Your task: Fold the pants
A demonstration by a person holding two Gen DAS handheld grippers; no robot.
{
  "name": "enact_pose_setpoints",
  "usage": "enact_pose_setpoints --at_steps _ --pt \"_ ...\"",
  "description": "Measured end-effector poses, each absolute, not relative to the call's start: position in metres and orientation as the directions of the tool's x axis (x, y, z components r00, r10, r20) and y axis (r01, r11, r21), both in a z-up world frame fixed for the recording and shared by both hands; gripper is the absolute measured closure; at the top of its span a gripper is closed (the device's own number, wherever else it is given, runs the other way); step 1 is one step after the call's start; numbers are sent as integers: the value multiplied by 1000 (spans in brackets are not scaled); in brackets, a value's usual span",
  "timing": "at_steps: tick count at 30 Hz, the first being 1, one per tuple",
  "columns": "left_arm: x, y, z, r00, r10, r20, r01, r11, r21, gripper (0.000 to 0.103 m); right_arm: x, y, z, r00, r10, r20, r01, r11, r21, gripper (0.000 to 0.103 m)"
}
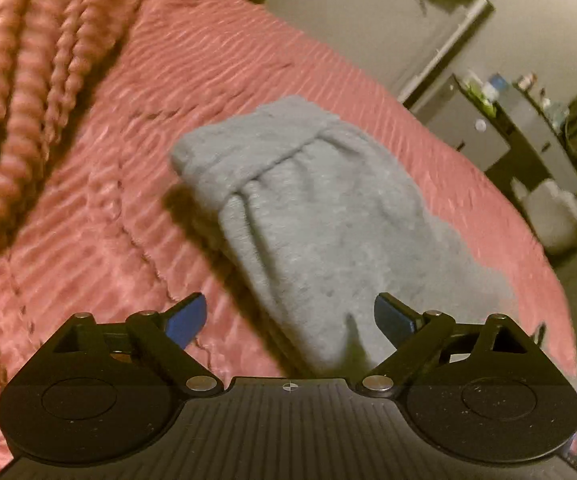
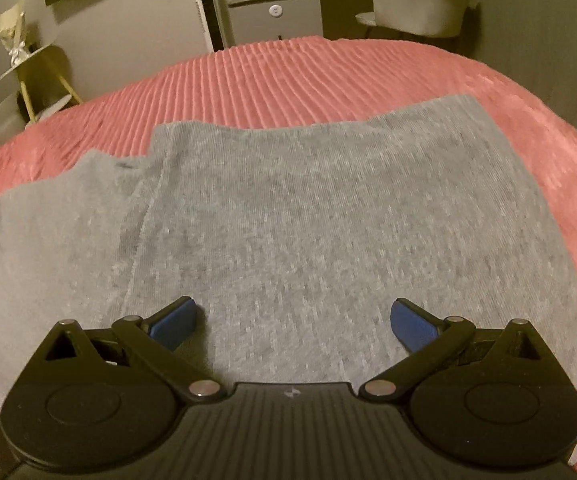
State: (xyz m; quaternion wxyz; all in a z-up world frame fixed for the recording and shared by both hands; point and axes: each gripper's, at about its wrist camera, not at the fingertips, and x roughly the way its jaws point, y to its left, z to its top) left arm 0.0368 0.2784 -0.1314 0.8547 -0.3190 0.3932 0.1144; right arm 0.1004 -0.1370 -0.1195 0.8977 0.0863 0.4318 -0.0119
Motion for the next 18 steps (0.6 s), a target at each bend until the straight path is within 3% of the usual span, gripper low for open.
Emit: enact_pose_setpoints --at_steps 6,13,16,18 --pt "57 286 -144 669 -88 -738 -444 750 -491 9 102 -133 -119 622 41 -782 103 986 134 0" --pt "69 302 -154 702 -168 -693 -391 722 -571 26 100 -132 -119 621 39 -783 95 988 125 0" --pt "59 313 -156 745 -207 -634 -349 689 -635 39 101 -130 -119 623 33 -781 95 989 117 0" --pt "52 317 -156 778 -221 -588 -310 679 -666 39 101 -129 -120 625 32 -780 93 989 114 0"
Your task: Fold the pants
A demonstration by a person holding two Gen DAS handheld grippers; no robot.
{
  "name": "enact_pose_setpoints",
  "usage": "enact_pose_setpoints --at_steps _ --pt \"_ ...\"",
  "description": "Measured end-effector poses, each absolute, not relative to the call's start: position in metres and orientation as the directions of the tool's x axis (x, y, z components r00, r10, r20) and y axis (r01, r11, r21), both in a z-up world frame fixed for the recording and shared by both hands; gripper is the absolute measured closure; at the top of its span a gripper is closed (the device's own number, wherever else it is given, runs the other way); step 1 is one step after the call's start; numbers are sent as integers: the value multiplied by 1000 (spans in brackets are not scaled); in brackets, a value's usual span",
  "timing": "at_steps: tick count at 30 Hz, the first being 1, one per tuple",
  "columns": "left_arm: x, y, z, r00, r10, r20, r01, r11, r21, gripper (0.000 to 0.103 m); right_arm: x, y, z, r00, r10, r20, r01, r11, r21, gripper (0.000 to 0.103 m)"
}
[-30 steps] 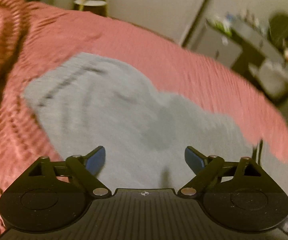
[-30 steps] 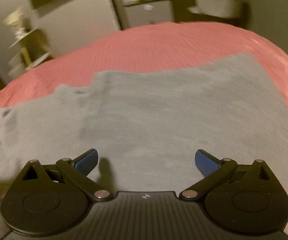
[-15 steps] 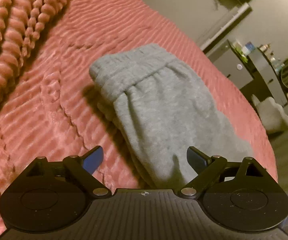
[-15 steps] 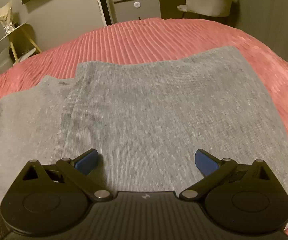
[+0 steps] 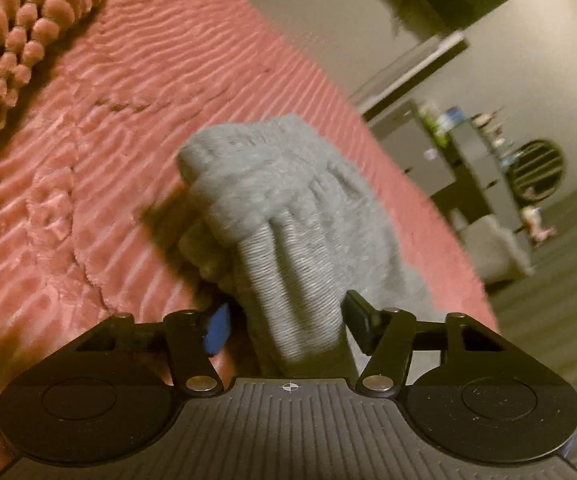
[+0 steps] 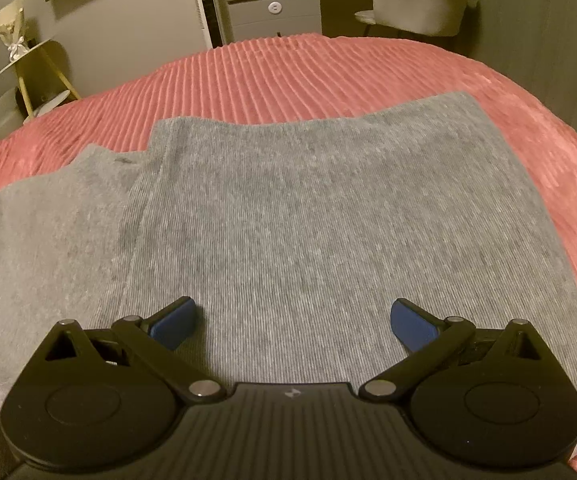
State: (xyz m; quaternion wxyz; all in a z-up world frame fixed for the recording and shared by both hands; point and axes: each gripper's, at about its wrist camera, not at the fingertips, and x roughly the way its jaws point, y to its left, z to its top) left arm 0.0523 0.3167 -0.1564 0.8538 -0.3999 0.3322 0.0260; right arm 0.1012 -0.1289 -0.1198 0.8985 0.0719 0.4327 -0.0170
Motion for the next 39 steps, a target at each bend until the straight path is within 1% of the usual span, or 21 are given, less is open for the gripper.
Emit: enact_pose_setpoints --at_steps 2,5,7,9,11,14,15,21,22,24,28,29,30,31,33,34,35,36,37,38,39 --pt "52 315 -158 792 -220 -570 -288 688 -666 39 101 -128 -121 628 31 -778 92 989 113 0" --pt "65 312 -169 761 -207 -615 -330 693 -641 39 102 -128 -121 628 28 -778 90 990 108 0" --pt "68 316 -176 768 -212 -604 -346 656 -671 30 102 -129 -121 628 31 -778 87 990 109 0" --pt "70 320 -177 775 -224 -591 -358 615 -702 25 102 -130 -121 628 34 -777 84 990 111 0" --pt "69 319 -171 763 -225 -606 -368 620 -693 24 102 -131 -120 628 36 -778 84 990 113 0" --pt "63 316 -166 755 -204 -623 -354 673 -650 20 103 -131 -121 629 36 -777 83 990 113 0" --pt "61 316 -168 763 -202 -614 -348 672 -653 20 103 -131 -121 629 35 -777 83 990 112 0" --pt "61 336 -180 790 -239 -565 -370 548 -750 20 103 -130 -122 632 36 -774 79 991 110 0" --pt "61 337 -180 789 -239 -565 -373 544 -751 21 103 -130 -121 632 36 -774 79 991 111 0" --pt "60 337 -181 793 -241 -560 -365 549 -752 21 103 -130 -121 632 35 -775 80 991 110 0" --pt "71 328 -176 780 -226 -583 -351 614 -707 21 103 -129 -122 635 28 -772 77 992 100 0" --pt "74 325 -172 783 -218 -582 -337 637 -693 25 103 -128 -122 635 28 -772 77 992 99 0" --pt "73 321 -168 792 -203 -575 -322 662 -677 38 103 -129 -122 634 29 -772 77 992 100 0" --pt "71 317 -163 810 -200 -552 -282 693 -664 46 103 -129 -122 634 30 -773 77 992 101 0" --pt "66 311 -157 847 -196 -494 -204 738 -643 44 104 -129 -122 635 28 -772 78 992 101 0" --pt "69 310 -157 845 -190 -500 -204 751 -629 44 104 -129 -122 636 26 -771 79 992 98 0" --pt "75 310 -160 830 -186 -526 -222 755 -617 42 104 -128 -123 637 23 -770 79 992 95 0" --pt "82 311 -165 809 -183 -559 -255 747 -614 37 104 -127 -123 638 21 -770 79 993 92 0" --pt "89 315 -173 785 -185 -591 -297 725 -622 37 104 -127 -123 638 21 -770 78 993 91 0" --pt "92 320 -180 783 -201 -588 -321 680 -659 37 104 -128 -123 637 22 -770 76 993 91 0" --pt "90 323 -181 799 -205 -565 -324 645 -692 40 104 -128 -122 637 23 -770 75 993 92 0"
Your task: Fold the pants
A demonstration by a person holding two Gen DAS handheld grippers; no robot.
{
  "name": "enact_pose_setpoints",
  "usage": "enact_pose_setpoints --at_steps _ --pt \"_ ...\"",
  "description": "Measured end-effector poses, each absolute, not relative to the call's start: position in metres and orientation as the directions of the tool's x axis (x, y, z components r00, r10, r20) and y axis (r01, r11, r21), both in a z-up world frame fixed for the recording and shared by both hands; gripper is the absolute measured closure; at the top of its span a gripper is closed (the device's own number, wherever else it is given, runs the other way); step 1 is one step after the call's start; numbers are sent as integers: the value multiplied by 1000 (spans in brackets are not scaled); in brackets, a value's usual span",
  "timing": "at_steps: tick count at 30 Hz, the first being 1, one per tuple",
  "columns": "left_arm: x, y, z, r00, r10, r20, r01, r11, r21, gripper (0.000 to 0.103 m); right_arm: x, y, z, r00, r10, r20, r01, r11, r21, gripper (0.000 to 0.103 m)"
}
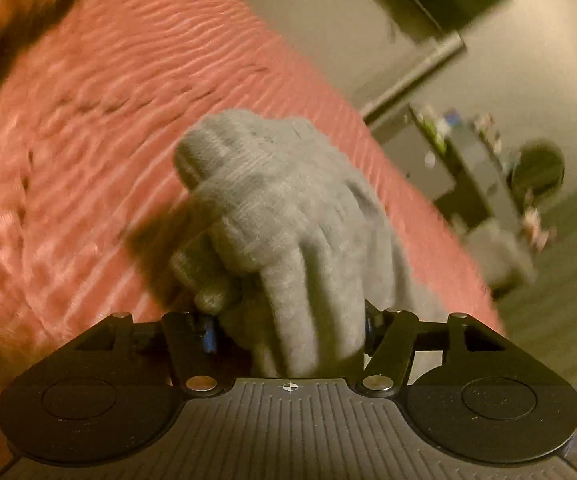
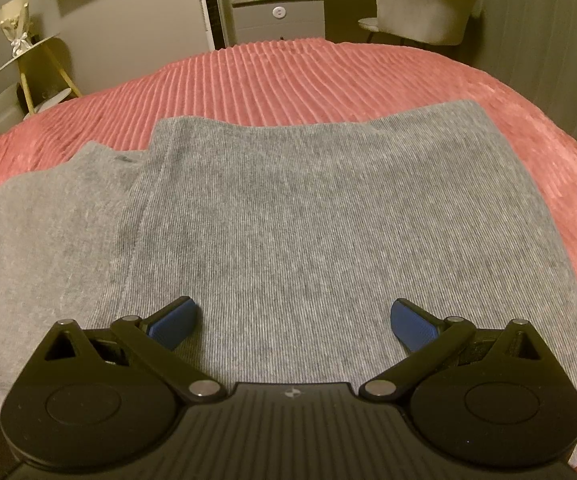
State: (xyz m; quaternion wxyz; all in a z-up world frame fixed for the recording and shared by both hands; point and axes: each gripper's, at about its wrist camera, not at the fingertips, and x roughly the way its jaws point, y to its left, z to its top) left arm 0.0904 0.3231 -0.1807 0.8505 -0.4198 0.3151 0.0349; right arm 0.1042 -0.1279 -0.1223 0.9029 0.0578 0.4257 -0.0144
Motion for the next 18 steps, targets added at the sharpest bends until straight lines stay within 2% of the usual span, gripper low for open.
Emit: enact_pose_setpoints --at_steps 1,4,8,12,18 --pt "89 325 -179 807 -214 -551 -321 624 -712 49 104 -128 -122 637 24 -771 75 993 93 0" --pt "83 319 -165 824 -214 -525 -267 671 -691 62 105 -129 -121 635 24 -773 76 993 93 0" --pt "81 303 -137 830 -188 -525 -227 746 -626 65 105 -130 -117 643 18 -765 85 992 95 0" --pt "83 270 -95 851 -189 -489 -131 826 -548 65 98 -141 -101 679 8 -734 124 984 125 0" --pt "95 171 -16 865 -321 -385 121 878 -462 65 79 -174 -70 736 -41 -676 219 959 181 0"
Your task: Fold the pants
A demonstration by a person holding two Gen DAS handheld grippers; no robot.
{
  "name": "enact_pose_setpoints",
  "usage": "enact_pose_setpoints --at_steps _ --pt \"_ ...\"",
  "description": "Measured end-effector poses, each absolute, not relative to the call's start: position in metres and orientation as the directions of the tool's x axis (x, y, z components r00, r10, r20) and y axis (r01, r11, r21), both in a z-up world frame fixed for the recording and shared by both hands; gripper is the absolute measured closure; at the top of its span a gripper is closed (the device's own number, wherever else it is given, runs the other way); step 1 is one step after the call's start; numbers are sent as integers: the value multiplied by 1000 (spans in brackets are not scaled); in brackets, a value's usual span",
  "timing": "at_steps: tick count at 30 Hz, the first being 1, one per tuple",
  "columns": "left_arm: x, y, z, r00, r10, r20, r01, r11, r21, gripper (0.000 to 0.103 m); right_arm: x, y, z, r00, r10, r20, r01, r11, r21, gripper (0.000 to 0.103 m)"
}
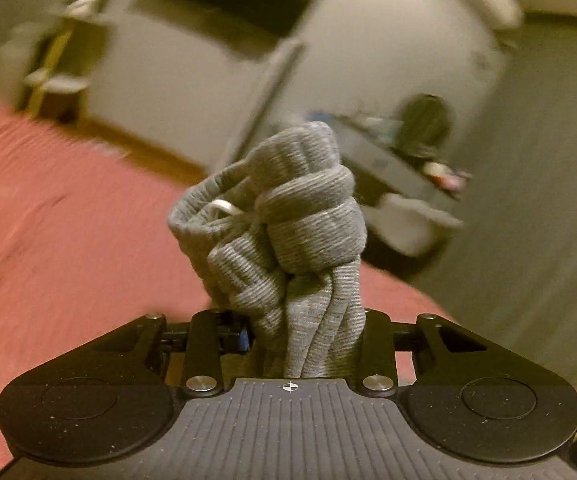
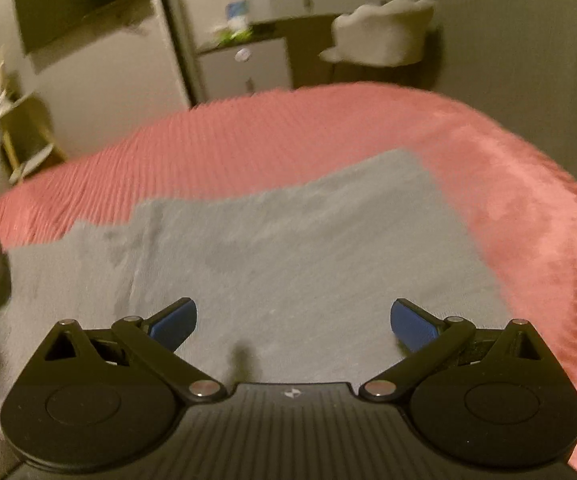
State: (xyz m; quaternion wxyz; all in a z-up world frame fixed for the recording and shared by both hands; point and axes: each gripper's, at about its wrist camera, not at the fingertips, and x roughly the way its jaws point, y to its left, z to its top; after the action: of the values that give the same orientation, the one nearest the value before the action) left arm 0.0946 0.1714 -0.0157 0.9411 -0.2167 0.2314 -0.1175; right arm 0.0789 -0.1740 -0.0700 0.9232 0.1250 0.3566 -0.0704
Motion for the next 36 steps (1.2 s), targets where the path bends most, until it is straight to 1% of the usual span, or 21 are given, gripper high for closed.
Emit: enact_pose_setpoints --at_steps 4,5,6,9,10,11,13,14,15,16,17,18,20,22,25,27,29,31,32,34,36 --pt "93 69 23 820 -484 -306 358 850 -386 65 57 -213 -49 778 -72 -624 307 910 278 0" --pt "91 34 27 800 -523 -294 419 837 -351 65 50 -226 -43 790 -80 -608 328 894 307 0" --pt "91 6 26 776 -553 -303 464 827 -318 65 45 -235 -39 796 -87 -599 340 883 324 0" --pt "87 -91 -6 694 -580 -426 565 806 -178 61 29 -262 -31 800 -124 -588 380 862 335 0" --pt "86 -119 -28 665 -568 -485 586 800 -132 55 24 -270 -32 796 -134 -591 391 859 331 0" --pt "86 -147 -56 622 -540 -567 602 793 -94 52 20 -279 -33 787 -144 -600 405 854 327 0" --pt "89 -182 -110 473 -456 -754 639 767 -63 55 14 -294 -39 762 -143 -631 432 838 332 0" --pt "86 -188 -128 413 -431 -802 647 759 -75 54 11 -301 -44 751 -126 -648 442 826 351 0" --pt "77 -185 -130 442 -435 -785 651 757 -53 53 9 -309 -49 745 -93 -660 441 811 384 0" --pt "67 -180 -122 478 -443 -759 667 745 -15 46 7 -315 -54 743 -55 -668 435 797 418 0" --pt "62 -175 -113 484 -453 -749 680 734 -5 39 6 -318 -57 739 -24 -673 431 785 446 0" --pt "59 -166 -101 487 -468 -737 674 739 -24 28 6 -321 -61 736 3 -677 429 772 470 0" --pt "62 -139 -81 499 -505 -705 615 779 -122 22 9 -323 -67 738 74 -671 409 742 531 0" --pt "65 -104 -66 551 -506 -663 501 836 -222 11 12 -315 -75 741 163 -651 371 709 600 0" --pt "76 -51 -60 637 -404 -656 300 914 -272 8 20 -305 -86 714 234 -660 351 695 627 0" --pt "80 -18 -62 655 -372 -658 193 924 -331 8 26 -299 -91 701 262 -663 338 698 632 0" --pt "86 8 -70 652 -341 -677 94 922 -375 8 29 -293 -93 695 287 -660 330 687 647 0" --pt "82 28 -85 634 -302 -712 9 923 -384 8 30 -288 -92 689 276 -670 335 698 632 1" --pt "80 30 -86 625 -279 -729 -21 928 -372 8 33 -284 -89 691 264 -673 324 719 615 2" --pt "73 34 -95 608 -251 -753 -35 939 -342 8 33 -275 -85 701 234 -674 300 760 576 13" --pt "81 25 -99 579 -251 -776 -29 944 -327 8 39 -270 -86 689 220 -691 294 786 543 14"
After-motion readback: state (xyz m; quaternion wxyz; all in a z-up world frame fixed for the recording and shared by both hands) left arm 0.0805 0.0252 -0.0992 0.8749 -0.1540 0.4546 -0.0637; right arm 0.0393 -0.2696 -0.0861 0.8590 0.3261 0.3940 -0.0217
